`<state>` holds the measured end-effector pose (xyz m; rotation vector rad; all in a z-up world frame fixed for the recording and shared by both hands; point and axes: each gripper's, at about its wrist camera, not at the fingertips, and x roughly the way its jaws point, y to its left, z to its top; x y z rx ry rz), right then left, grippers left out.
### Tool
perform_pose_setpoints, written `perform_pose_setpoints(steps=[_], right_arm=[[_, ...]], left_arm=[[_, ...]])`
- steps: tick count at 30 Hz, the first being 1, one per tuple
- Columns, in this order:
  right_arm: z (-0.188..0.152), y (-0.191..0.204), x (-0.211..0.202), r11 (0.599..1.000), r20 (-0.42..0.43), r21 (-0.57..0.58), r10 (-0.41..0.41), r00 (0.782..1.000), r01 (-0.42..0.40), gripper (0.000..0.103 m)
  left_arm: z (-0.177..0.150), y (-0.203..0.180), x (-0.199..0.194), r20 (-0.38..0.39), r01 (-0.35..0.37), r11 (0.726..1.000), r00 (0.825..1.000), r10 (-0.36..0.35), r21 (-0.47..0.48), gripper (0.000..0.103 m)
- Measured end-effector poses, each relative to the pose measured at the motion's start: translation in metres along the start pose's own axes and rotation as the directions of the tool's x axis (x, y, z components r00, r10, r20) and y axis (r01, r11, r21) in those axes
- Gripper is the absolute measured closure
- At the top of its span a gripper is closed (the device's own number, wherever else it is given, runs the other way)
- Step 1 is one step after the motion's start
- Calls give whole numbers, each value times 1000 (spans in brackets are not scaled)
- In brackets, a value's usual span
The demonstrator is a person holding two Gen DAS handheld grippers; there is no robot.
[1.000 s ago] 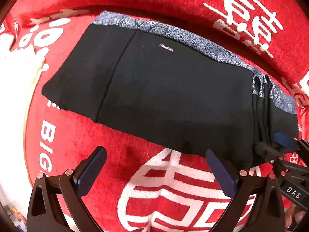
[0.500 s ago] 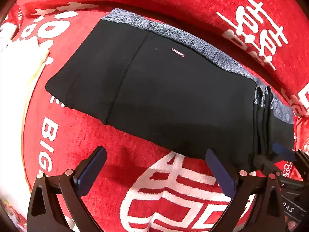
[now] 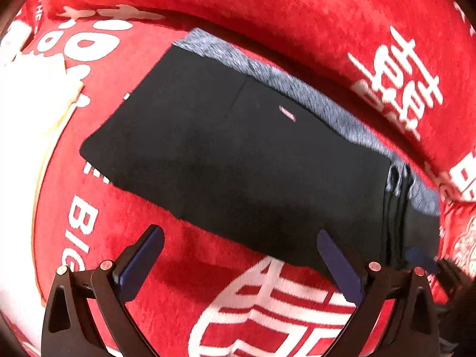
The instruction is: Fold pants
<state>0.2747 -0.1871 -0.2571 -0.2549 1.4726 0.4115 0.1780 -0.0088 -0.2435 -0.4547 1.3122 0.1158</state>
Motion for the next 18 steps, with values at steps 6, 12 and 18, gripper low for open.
perform_pose_setpoints(steps=[6,12,18], right_arm=[[-3,8,5,999,-13,-31,6,1000,-7,29],[-3,8,12,999,-24,-39,7,1000,-8,28],[0,9,14,999,-29,-40,13,1000,-14,27]], left_arm=[[11,39,-9,46,73,992,997,-69,-105,0],[6,66,-7,70,211,966,977,-203,-149,0],[4,82,10,115,361,902,932,-343,-237,0]])
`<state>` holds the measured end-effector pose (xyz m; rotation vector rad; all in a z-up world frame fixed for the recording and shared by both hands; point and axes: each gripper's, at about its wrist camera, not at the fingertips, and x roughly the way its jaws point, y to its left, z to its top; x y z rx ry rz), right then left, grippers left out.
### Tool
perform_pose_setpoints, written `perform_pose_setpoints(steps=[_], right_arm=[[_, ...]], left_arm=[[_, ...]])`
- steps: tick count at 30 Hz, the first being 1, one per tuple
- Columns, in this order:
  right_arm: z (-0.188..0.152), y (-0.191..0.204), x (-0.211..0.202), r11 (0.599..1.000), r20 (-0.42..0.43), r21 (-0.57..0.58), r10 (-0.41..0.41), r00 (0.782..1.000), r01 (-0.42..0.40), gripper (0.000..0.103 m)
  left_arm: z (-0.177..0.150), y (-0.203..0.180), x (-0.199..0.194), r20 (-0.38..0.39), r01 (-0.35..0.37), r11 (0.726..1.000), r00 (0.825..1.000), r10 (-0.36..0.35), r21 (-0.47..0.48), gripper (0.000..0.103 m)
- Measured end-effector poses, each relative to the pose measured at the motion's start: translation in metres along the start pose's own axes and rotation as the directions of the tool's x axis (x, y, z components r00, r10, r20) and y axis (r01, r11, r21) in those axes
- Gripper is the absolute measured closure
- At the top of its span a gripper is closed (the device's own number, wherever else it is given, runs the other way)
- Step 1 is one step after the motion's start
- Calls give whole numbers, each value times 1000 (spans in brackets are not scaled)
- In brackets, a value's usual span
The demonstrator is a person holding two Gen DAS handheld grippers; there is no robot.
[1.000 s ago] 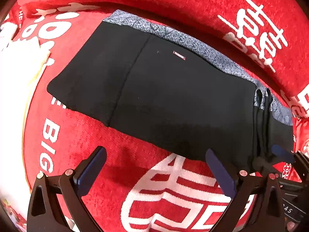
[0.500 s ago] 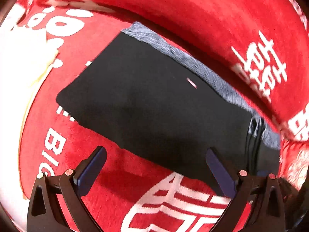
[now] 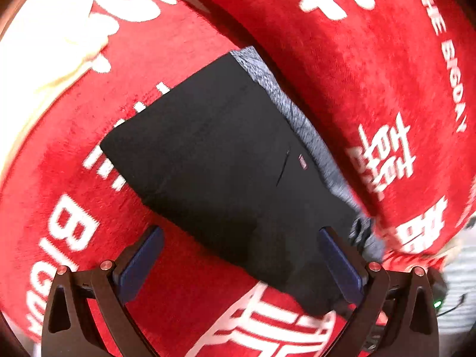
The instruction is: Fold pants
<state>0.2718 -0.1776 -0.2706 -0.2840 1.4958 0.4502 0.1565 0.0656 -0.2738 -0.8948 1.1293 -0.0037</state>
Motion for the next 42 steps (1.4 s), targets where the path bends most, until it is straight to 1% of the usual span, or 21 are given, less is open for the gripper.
perform_pose_setpoints(steps=[4,9,11,12,14,15,16,17,18,20,22,24,25,26,27,28,30,33,38,40,42], right_arm=[[0,0,2,1000,1,-10,6,1000,-6,26],[2,1,3,1000,6,-23,21,1000,-21,26],[2,1,4,999,6,-26,33,999,-33,26],[3,2,4,999,4,-29,38,999,-38,26],[3,4,7,997,-11,-33,67,998,-67,26],[4,6,8,997,-23,-34,73,997,-74,26],[3,7,8,997,-25,-37,73,997,-74,26],[4,8,6,996,-28,-43,77,997,-78,26],[4,8,3,996,-25,-42,79,997,-80,26],[10,1,-9,994,-5,-6,111,994,-111,26],[17,-7,-20,988,15,37,148,989,-148,26],[32,-14,-30,983,20,68,167,986,-168,26],[39,-15,-32,982,10,73,172,985,-172,26],[52,-16,-38,977,22,82,198,980,-199,26],[60,-16,-41,973,34,85,211,977,-213,25],[76,-12,-47,968,43,80,234,971,-236,25],[103,3,-55,965,44,39,257,966,-258,25],[142,31,-61,953,44,-25,302,952,-301,25],[173,57,-46,924,32,-2,382,923,-382,25],[172,58,-36,909,5,31,415,910,-415,25],[176,63,-26,914,-41,45,405,913,-404,25]], left_arm=[[6,13,9,45,101,993,994,-98,-66,0],[13,-1,9,54,130,989,990,-127,-64,0],[17,-17,10,67,112,994,991,-112,-4,0],[20,-23,14,64,77,997,995,-78,25,0],[25,-21,32,18,-1,1000,1000,1,1,1],[26,-18,34,20,-8,1000,1000,8,-17,3],[27,-18,30,50,-5,1000,999,7,-30,7],[27,-21,26,76,-30,999,997,33,-30,24],[27,-24,26,82,-85,996,993,85,-6,48],[25,-32,26,100,-192,978,978,184,80,67],[18,-47,24,139,-252,949,964,228,188,68],[4,-74,26,215,-356,873,930,297,334,68],[-7,-90,28,270,-413,812,907,324,413,68],[-13,-100,30,298,-440,775,894,334,453,68],[-19,-105,29,320,-459,746,885,338,482,68],[-23,-109,29,333,-468,731,881,337,496,68],[-24,-115,30,340,-470,724,879,333,505,68],[-20,-117,32,327,-459,732,885,331,503,68],[-16,-103,24,295,-441,746,896,332,500,68],[-19,-103,26,302,-450,732,892,337,511,68],[-24,-107,29,322,-469,704,882,344,533,68]])
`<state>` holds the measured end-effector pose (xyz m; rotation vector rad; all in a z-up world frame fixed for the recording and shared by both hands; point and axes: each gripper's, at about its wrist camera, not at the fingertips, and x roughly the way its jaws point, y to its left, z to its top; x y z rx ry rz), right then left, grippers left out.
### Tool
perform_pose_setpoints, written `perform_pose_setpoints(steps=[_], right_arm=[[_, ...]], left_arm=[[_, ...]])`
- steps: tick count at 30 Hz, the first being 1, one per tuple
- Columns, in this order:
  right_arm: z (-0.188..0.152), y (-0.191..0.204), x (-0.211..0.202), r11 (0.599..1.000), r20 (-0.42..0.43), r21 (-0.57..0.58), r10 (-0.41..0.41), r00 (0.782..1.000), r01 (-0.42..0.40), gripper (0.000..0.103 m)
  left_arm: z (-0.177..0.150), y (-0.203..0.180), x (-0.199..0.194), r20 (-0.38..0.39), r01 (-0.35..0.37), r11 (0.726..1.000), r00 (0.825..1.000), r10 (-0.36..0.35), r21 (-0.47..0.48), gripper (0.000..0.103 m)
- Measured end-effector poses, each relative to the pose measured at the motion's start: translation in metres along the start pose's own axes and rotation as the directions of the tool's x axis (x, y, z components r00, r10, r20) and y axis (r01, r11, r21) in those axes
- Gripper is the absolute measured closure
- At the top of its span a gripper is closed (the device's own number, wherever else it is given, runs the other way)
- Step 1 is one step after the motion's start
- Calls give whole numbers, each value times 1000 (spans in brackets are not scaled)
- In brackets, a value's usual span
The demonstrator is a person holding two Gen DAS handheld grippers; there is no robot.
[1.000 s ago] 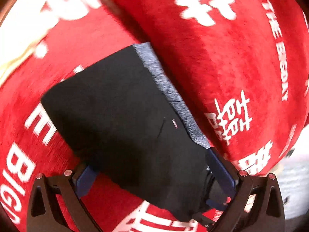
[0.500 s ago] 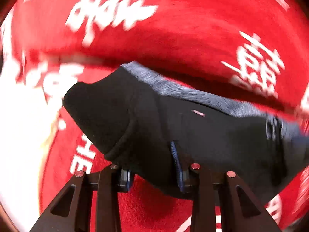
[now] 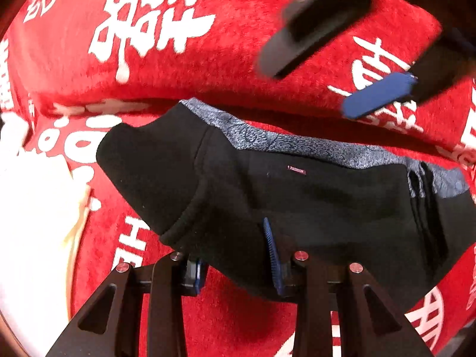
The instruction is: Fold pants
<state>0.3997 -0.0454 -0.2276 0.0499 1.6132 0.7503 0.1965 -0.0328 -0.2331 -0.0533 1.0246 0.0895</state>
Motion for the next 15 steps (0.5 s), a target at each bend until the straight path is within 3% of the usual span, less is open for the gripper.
perform_pose_setpoints(steps=[8,13,15], right_arm=[[31,41,28,988,-142,-133,-96,985,77,21],[45,79,68,955,-262,-260,-209,942,140,20],[46,89,82,950,-306,-288,-213,928,123,19]], left_arm=[[-5,-21,0,36,-82,989,996,78,122,68],[-8,-34,2,48,-135,974,991,128,184,68],[-10,-36,3,61,-157,965,987,147,212,68]])
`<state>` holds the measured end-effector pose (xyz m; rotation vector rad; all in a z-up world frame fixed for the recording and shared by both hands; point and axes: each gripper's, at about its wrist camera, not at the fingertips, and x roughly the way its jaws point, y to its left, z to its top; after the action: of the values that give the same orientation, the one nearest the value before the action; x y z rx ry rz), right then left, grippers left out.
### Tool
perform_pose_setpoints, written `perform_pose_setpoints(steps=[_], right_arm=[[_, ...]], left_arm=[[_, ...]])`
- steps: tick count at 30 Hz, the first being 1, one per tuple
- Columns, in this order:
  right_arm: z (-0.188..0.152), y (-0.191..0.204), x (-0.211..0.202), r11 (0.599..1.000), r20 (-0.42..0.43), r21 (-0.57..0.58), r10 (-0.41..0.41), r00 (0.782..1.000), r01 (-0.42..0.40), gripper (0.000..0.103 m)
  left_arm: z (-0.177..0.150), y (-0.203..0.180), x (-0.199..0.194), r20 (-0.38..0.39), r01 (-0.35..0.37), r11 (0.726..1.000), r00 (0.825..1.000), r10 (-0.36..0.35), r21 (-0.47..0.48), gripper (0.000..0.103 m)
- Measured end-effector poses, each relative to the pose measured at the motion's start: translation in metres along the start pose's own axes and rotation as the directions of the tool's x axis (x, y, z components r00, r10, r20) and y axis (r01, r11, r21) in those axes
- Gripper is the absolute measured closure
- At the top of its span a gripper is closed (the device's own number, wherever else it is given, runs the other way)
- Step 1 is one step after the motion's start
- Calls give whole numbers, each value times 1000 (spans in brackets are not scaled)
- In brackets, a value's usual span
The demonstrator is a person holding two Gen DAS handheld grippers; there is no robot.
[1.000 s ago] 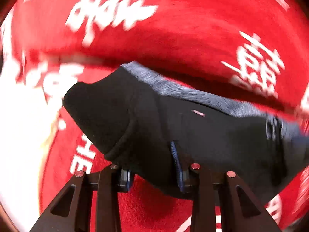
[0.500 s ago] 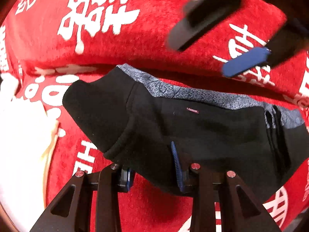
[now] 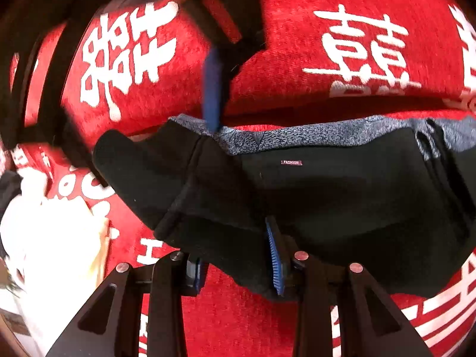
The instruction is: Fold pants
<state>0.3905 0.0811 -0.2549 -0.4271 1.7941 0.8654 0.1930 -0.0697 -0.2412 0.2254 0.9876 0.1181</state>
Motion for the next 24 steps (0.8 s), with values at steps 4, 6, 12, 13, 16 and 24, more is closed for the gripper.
perform_pose_setpoints(steps=[4,6,12,13,16,24], right_arm=[[5,17,21,993,-94,-70,-98,991,91,19],[-1,21,24,992,-121,-96,-98,988,86,19],[-20,3,28,955,-153,-151,-277,949,255,25],[-22,-5,29,966,-149,-130,-243,958,225,36],[-31,-35,20,999,-105,20,-29,994,31,82],[-100,-99,-38,952,188,149,236,953,-266,82]], left_arm=[[3,-13,-2,7,-47,997,999,46,58,68],[5,-17,-3,7,-58,996,998,57,70,68],[10,-30,-13,24,-30,995,999,28,90,68],[12,-38,-20,29,-16,995,1000,13,99,68],[15,-49,-28,61,-35,991,998,27,127,68],[42,-74,-78,148,48,988,986,-70,147,68]])
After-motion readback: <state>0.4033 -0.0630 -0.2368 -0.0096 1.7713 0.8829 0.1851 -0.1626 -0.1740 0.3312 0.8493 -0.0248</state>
